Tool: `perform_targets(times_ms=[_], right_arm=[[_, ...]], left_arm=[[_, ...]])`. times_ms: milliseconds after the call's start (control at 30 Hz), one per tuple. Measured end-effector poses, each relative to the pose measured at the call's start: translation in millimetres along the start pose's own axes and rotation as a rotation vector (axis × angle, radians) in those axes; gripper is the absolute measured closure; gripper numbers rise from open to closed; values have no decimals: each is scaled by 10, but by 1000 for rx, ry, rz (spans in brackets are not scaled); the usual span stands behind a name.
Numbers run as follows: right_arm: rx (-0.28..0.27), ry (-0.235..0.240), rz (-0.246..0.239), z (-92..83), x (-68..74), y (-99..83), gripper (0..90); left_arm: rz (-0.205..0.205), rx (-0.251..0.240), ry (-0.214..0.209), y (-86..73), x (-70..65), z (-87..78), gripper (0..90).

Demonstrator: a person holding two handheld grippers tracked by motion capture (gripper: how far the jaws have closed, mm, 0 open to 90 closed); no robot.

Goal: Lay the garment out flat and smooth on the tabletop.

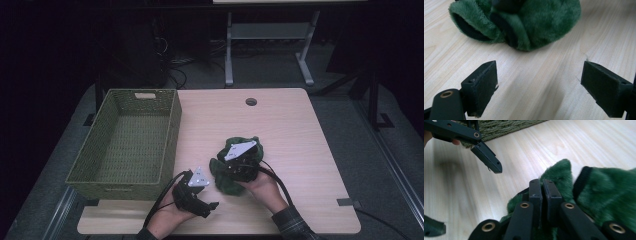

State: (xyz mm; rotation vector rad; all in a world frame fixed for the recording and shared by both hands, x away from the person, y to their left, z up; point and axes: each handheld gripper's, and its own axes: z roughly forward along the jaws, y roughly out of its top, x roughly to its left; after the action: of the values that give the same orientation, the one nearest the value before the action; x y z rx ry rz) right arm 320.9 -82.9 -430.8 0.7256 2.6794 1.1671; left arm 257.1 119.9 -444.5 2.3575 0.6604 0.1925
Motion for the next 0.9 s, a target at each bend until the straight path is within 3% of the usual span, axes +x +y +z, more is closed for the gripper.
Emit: perform_targets(times_ms=[300,467,600,667,900], right_arm=[[-83,-28,11,-408,-68,-103,869],[-121,-36,25,-632,-104,-272,868],[-155,-59,62,-867,-174,-477,867],[-156,-69,63,-905,-195,-529,867],[-165,-102,179,-1149,-321,-987,852]], left_arm=[[-3,-8,1,11,-3,12,133],[-5,-9,4,11,2,6,133],[-8,-12,3,12,3,6,133],[-3,-5,4,13,10,4,133],[0,-11,13,56,8,36,136]])
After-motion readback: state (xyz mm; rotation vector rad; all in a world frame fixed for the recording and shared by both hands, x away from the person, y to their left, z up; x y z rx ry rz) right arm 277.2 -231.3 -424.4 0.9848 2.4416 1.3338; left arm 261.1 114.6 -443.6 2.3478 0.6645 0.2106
